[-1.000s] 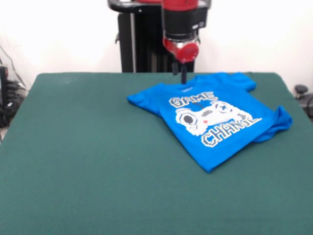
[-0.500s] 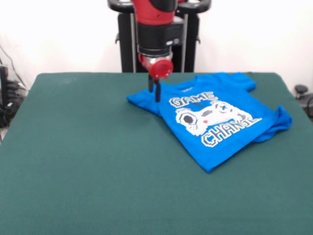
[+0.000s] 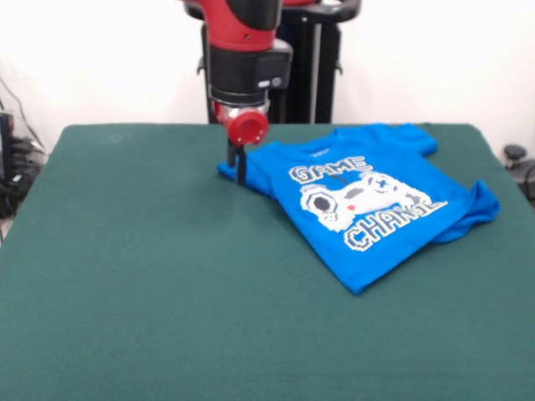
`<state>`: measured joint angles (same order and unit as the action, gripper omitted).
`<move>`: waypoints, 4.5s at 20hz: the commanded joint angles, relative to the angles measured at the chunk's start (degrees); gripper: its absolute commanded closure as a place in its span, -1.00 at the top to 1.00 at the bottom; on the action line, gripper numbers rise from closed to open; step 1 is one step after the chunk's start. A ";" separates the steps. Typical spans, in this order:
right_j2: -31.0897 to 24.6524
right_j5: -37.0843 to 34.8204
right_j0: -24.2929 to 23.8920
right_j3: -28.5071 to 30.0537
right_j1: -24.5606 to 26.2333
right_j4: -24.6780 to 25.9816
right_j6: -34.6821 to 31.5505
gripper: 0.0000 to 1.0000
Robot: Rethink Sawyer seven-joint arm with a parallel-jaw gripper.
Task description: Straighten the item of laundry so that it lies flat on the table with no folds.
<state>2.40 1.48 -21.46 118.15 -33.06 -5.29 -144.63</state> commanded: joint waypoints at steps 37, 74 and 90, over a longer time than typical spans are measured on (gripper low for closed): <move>-6.20 12.94 -7.23 -0.46 12.90 10.91 -7.67 1.00; -2.73 13.74 -3.63 5.12 -0.86 11.67 -5.86 1.00; -9.50 14.20 -7.25 2.90 4.69 10.78 -8.88 1.00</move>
<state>1.62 15.88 -28.86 126.93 -32.56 8.54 -144.63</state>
